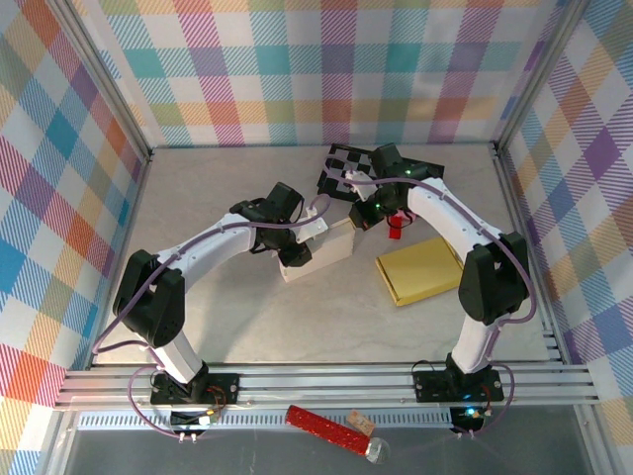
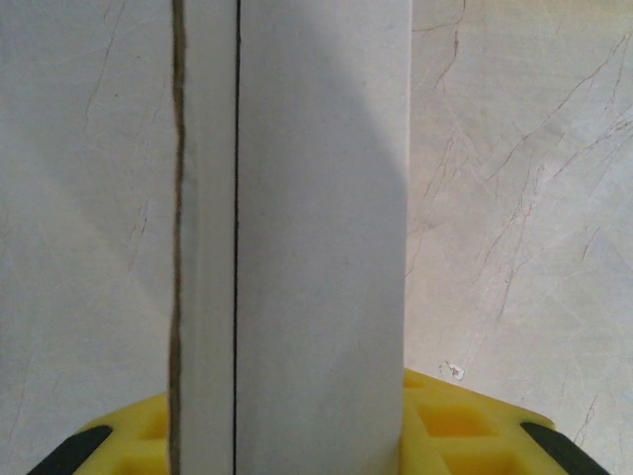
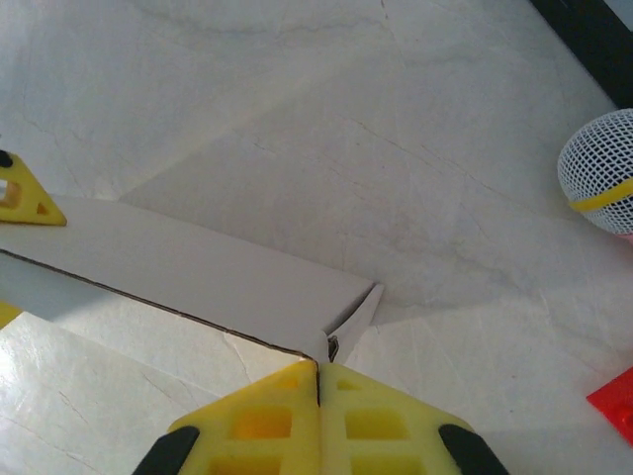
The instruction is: Fold the paper box
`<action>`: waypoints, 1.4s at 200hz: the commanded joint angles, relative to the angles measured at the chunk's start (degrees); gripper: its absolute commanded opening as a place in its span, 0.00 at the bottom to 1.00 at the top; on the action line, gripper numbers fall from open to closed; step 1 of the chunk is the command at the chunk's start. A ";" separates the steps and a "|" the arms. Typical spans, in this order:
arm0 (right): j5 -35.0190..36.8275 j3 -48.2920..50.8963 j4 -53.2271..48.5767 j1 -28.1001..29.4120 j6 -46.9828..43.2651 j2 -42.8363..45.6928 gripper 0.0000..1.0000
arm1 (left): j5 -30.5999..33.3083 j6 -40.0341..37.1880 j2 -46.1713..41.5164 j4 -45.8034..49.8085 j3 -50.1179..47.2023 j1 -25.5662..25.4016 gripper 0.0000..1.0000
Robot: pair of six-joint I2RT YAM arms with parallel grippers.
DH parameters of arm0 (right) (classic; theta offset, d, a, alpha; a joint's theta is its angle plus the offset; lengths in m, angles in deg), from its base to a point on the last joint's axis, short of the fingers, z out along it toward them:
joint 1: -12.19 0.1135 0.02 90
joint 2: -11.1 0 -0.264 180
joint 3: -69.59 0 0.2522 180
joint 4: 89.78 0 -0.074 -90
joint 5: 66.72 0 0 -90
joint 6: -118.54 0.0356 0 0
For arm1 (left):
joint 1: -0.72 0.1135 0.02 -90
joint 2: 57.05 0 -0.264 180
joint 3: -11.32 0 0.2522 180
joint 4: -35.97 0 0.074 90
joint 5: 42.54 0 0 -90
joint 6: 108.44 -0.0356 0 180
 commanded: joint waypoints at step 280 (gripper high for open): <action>18.05 21.19 17.40 8.67 20.25 12.31 0.00 | 2.82 7.04 1.70 1.38 2.26 4.23 0.43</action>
